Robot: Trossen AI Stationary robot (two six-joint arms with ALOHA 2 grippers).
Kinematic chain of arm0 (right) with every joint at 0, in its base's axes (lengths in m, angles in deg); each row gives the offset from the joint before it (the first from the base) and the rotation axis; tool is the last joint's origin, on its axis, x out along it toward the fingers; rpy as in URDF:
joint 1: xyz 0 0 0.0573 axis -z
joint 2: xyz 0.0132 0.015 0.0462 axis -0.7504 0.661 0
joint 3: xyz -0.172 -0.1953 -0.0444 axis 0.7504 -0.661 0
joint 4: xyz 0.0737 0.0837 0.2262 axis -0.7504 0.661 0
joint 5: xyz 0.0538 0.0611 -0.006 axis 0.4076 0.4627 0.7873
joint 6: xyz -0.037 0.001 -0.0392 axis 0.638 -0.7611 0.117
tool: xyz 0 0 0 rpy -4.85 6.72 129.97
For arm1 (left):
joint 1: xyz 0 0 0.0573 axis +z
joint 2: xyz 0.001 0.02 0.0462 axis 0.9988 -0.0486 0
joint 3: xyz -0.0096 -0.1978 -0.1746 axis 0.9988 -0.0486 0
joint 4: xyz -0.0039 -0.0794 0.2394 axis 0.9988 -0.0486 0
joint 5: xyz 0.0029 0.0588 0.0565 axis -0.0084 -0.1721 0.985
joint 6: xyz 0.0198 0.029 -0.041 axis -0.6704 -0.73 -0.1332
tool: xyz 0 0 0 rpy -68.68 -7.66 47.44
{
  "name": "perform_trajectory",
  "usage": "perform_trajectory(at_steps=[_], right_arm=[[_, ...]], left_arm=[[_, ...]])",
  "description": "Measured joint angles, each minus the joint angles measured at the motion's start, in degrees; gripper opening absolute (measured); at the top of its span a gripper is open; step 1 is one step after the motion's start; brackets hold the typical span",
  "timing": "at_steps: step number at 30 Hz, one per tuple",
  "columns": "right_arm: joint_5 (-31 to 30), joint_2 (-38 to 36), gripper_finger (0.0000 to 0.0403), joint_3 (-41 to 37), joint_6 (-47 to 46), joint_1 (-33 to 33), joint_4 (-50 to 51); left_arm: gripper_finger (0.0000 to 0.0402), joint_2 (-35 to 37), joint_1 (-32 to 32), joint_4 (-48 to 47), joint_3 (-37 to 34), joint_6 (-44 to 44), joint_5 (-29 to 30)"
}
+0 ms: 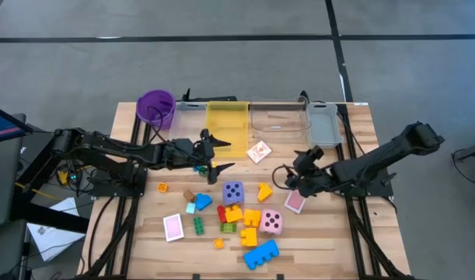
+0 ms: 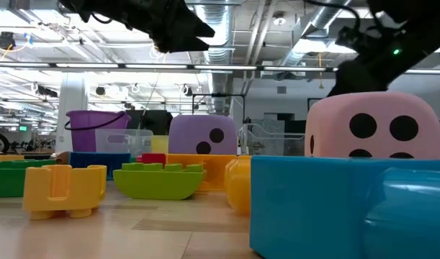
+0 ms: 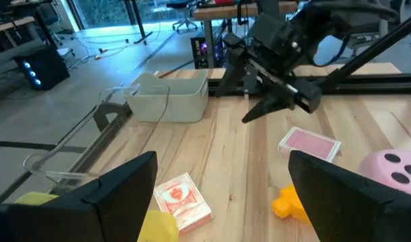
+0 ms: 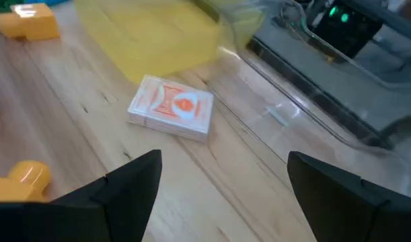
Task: Pick & Place Toys
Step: Put the large yellow game piece into the gray bin
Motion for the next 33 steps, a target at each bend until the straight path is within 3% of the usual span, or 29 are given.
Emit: perform_trajectory(at_steps=[3,6,10,19,28,33], right_arm=[[5.2,2.6,0.0315,0.0,7.0,0.0,-6.0],[15.3,3.3,0.0315,0.0,11.0,1.3,-11.6],[27.1,3.2,0.0315,0.0,9.7,4.8,-16.9],[43.4,3.3,0.0315,0.6,-0.9,14.7,-17.0],[46.0,3.3,0.0315,7.5,-4.0,14.5,-11.4],[43.4,3.3,0.0315,8.6,7.6,10.2,-9.5]], left_arm=[[0.0328,0.0,0.0,-1.8,0.0,0.0,-0.1],[0.0328,0.0,0.0,-2.4,0.0,0.0,-0.1],[0.0328,0.0,0.0,-1.7,0.0,0.0,-0.1],[0.0328,0.0,0.0,-1.4,0.0,-0.2,0.1],[0.0328,1.8,0.0,-1.9,0.1,-5.2,1.7],[0.0328,4.0,0.0,-2.4,0.0,-5.9,2.1]])
